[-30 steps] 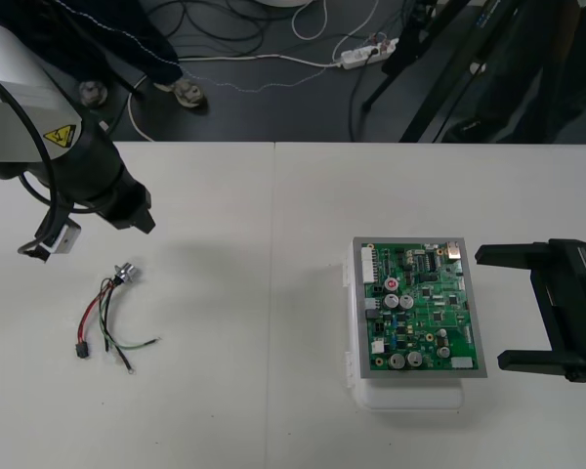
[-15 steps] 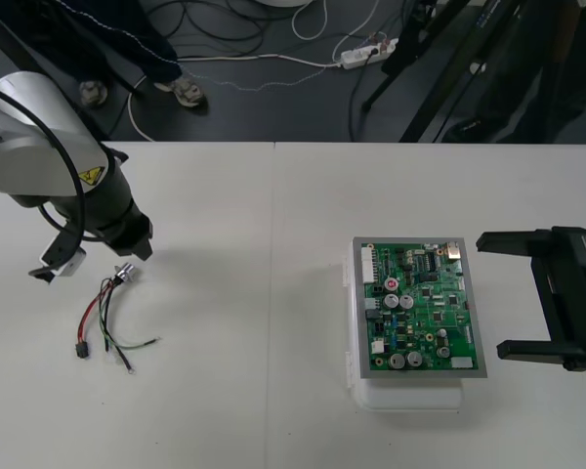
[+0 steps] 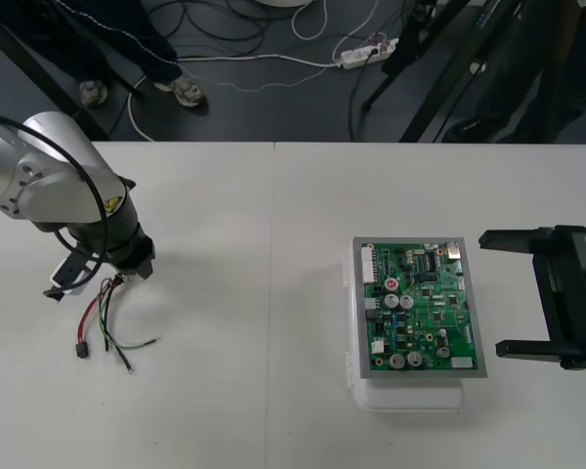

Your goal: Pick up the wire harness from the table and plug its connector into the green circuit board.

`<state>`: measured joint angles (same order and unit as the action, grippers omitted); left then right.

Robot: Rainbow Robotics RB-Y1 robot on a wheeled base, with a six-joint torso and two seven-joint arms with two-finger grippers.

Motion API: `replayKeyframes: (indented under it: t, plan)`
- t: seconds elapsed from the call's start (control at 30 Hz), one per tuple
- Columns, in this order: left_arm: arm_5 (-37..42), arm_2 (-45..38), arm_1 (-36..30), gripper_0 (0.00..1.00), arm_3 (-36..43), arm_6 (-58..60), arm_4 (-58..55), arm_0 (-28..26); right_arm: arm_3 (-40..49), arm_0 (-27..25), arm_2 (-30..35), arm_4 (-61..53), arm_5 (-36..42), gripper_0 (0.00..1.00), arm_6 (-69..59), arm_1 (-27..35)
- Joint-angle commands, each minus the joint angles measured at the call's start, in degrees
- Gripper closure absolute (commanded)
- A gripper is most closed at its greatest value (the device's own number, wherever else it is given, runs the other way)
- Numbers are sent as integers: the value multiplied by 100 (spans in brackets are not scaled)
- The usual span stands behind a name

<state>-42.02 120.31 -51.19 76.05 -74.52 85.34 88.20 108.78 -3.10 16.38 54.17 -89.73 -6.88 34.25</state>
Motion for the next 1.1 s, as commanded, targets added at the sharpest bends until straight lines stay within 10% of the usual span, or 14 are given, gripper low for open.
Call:
replayKeyframes:
  t: [0.03,0.97,1.1]
  plan:
    - [291,28,162,14,-222,8,79,-224,-23,107,76,-99,-27,0,222,-41]
    - [1065,37,329,14,-846,52,176,-892,-129,107,85,-108,-27,0,266,-50]
    - [1065,28,329,35,-864,52,184,-919,-137,107,76,-108,-27,0,266,-50]
